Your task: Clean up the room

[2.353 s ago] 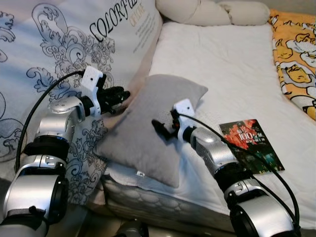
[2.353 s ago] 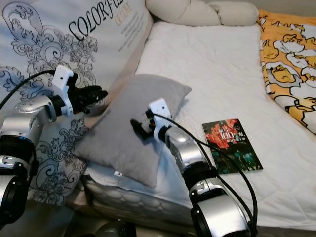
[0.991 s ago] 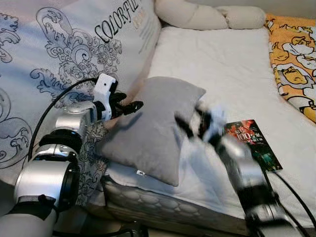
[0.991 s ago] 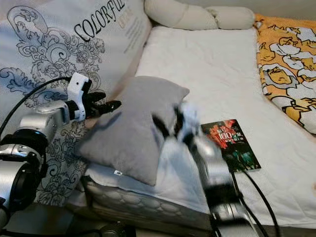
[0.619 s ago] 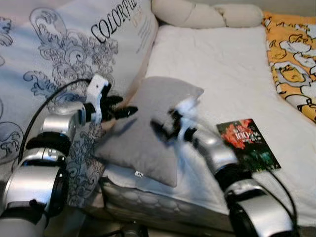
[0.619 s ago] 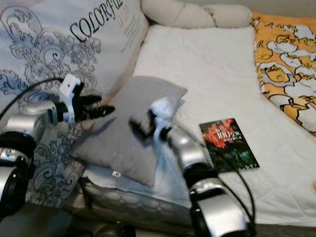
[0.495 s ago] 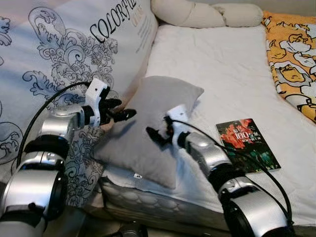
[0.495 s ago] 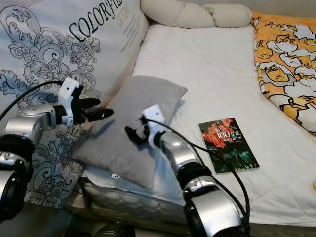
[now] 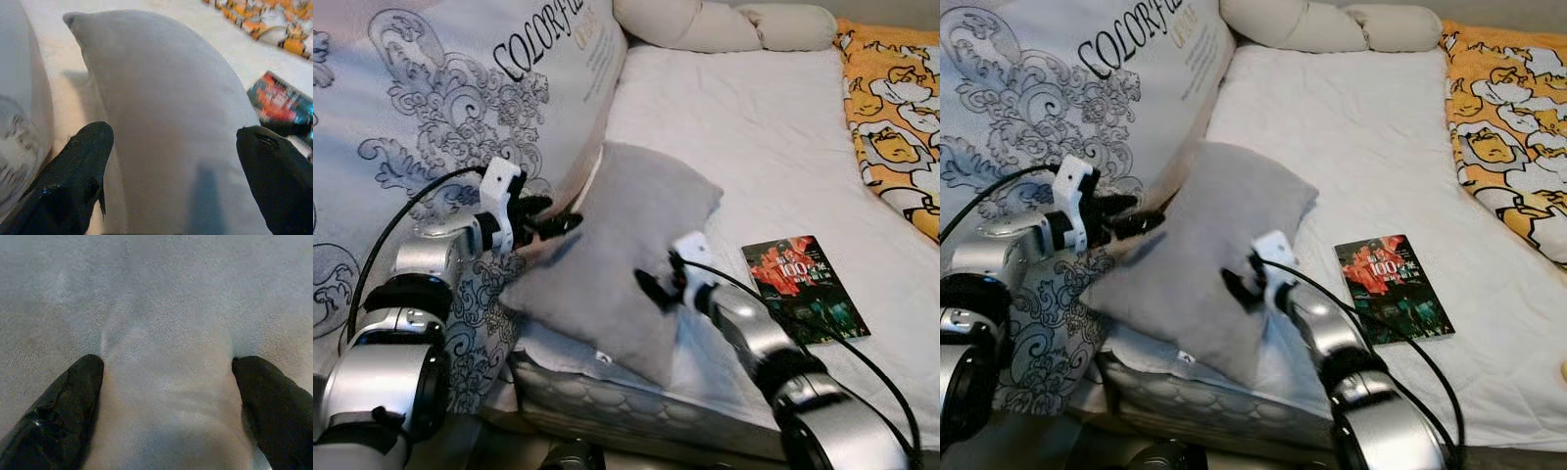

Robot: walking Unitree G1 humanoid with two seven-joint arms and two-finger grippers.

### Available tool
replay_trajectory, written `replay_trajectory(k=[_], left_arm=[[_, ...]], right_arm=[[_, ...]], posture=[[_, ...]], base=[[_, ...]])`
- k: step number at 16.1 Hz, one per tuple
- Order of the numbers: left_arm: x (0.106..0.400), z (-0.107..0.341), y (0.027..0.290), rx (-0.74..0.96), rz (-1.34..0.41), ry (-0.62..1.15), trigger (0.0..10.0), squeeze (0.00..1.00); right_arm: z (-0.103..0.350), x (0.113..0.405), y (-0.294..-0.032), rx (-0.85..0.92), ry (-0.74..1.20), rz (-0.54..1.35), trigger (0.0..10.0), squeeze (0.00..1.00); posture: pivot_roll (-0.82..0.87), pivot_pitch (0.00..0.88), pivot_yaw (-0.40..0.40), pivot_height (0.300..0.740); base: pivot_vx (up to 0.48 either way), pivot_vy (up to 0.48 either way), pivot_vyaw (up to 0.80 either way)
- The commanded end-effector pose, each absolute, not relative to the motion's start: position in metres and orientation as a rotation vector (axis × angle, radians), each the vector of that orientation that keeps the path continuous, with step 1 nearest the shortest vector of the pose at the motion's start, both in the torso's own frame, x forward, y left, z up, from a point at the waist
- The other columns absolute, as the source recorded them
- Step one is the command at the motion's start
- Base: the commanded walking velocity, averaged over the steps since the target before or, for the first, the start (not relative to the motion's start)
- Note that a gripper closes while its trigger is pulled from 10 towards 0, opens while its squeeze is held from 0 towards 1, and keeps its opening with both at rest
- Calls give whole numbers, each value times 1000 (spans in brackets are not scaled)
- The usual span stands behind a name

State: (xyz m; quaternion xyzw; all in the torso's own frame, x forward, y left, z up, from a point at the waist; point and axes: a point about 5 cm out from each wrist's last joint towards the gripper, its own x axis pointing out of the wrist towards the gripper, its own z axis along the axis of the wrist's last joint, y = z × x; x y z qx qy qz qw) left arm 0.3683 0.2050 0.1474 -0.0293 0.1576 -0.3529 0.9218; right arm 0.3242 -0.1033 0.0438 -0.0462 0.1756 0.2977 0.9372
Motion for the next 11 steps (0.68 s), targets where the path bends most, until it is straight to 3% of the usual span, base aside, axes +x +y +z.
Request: replay_trajectory(k=[1,6,8,11], left_arm=[[373,153,201,-94,-717,290,10000,0],[376,147,188,-134,-719,328,10000,0],[378,141,189,-58,-642,358,10000,0],[377,137,190,-126,-635,396,10000,0]], right_arm=[[31,315,-113,-97,418,595,10000,0],[35,311,-114,-89,367,617,10000,0],[36,309,-111,-85,355,633,10000,0],[35,304,-112,-72,350,642,10000,0]], posture=[[-11,88,83,740],[-31,101,108,740],[-31,102,113,740],[-27,104,115,740]], base=[[0,0,0],[0,0,0],[0,0,0],[0,0,0]])
